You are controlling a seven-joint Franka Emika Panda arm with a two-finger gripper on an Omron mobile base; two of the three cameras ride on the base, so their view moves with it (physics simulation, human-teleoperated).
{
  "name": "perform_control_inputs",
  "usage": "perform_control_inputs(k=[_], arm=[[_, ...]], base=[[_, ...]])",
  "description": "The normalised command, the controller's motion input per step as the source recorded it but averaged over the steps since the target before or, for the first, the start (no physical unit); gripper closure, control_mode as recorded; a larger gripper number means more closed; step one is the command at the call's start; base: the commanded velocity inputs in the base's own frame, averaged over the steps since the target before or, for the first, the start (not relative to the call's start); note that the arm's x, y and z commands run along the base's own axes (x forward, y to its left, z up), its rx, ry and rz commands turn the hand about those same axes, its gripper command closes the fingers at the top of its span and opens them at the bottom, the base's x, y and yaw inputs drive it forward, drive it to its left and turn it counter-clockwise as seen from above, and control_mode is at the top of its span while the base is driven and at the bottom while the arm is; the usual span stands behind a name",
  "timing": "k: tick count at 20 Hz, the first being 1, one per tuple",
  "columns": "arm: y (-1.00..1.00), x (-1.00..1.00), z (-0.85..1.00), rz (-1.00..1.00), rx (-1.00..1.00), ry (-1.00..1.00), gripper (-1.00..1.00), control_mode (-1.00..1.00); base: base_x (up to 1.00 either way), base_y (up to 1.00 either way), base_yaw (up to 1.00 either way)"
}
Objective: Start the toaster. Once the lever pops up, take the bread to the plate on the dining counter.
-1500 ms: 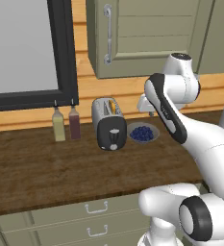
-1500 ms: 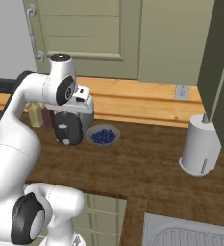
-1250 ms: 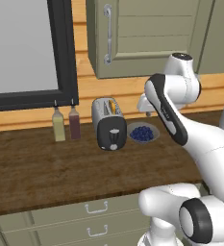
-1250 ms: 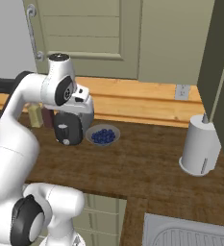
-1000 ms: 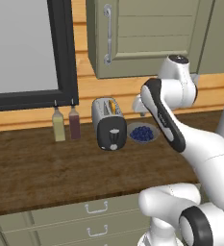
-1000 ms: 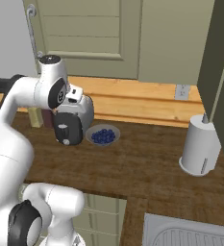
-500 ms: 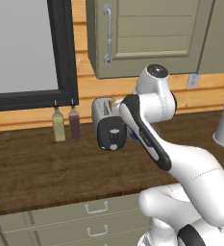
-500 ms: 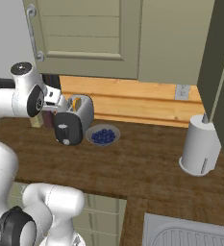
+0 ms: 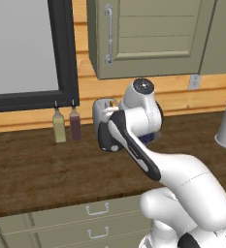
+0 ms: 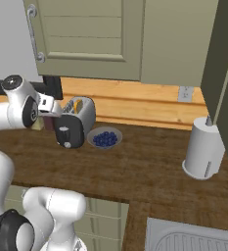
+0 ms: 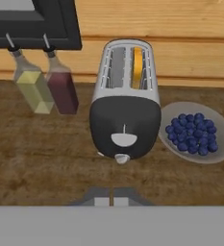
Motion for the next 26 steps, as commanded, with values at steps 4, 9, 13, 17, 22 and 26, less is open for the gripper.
perform_control_inputs(k=[4,9,13,17,22,26], arm=[[0.00,0.26,-0.35,0.00,-0.06,-0.01,1.00,-1.00],[0.00,0.10,-0.21,0.00,-0.05,0.00,1.00,-1.00],[0.00,0.20,-0.04,0.00,-0.04,0.05,1.00,-1.00],[0.00,0.23,0.00,0.00,-0.05,0.10,1.00,-1.00],[0.00,0.25,-0.05,0.00,-0.03,0.11,1.00,-1.00],[0.00,0.25,-0.20,0.00,0.00,0.04,1.00,-1.00]], base=[[0.00,0.00,0.00],[0.00,0.00,0.00],[0.00,0.00,0.00],[0.00,0.00,0.00],[0.00,0.00,0.00],[0.00,0.00,0.00]])
